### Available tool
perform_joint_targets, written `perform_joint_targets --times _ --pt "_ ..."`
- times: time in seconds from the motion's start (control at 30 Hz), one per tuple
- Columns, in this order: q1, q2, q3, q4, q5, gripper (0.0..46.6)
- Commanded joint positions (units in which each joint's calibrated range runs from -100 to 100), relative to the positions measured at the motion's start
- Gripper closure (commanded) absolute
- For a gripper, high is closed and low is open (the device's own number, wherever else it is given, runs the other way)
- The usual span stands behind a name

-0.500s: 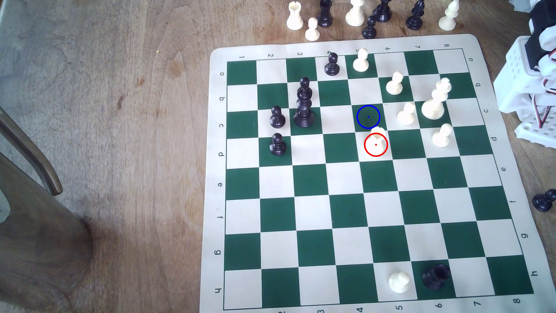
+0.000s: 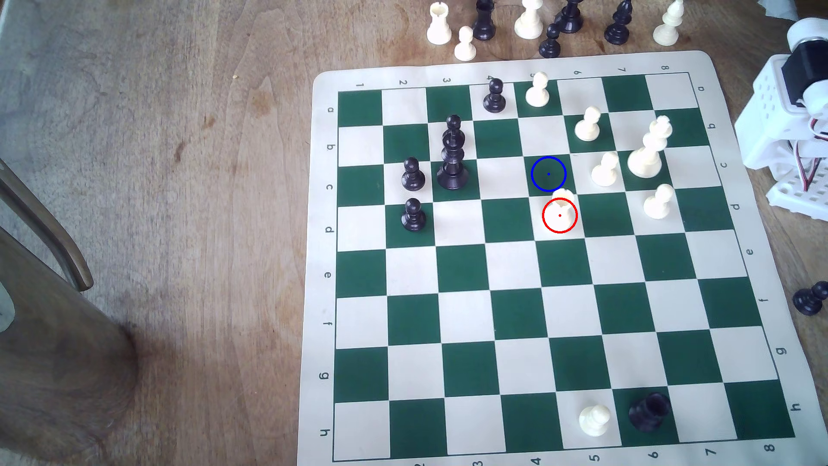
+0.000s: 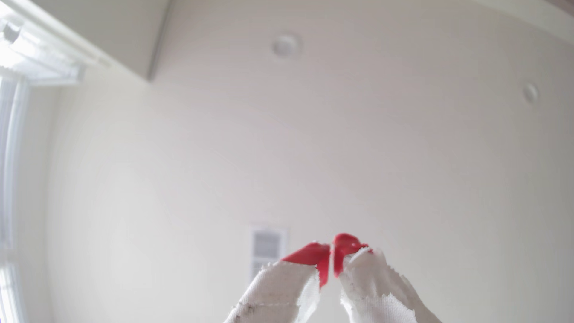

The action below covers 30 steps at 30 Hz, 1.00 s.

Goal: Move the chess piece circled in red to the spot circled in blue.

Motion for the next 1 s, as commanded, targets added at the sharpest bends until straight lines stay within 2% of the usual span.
perform_joint_targets --times 0.0,0.07,0.3,0.4,0.47,0.5,0.53,0.57,0.6,0.63,0.7,0.77,0.97 --pt "-0.53 0.31 -10.78 18.45 0.29 46.4" --pt "-1.62 0.31 -16.86 37.04 -0.05 46.4" --pt "-1.31 0.31 -25.74 51.38 -0.2 46.4" --pt "-1.15 0.31 -28.82 66.2 -0.39 45.7" --pt "-1.62 0.31 -33.72 80.2 -0.49 41.2" --pt "-1.62 0.31 -38.52 92.74 -0.54 32.4" --pt "-1.62 0.31 -39.88 96.99 -0.98 28.2" --pt "-1.62 0.31 -40.43 99.94 -1.56 26.0" --pt "-1.39 0.48 -40.52 102.32 -1.56 27.7" --pt "-1.0 1.41 -41.33 110.1 -2.78 32.6" --pt "-2.64 3.19 -42.6 119.03 -3.37 36.9" --pt "-4.67 4.72 -42.78 125.17 -4.3 38.4" --pt "-15.78 14.99 -39.7 139.91 -7.33 44.6"
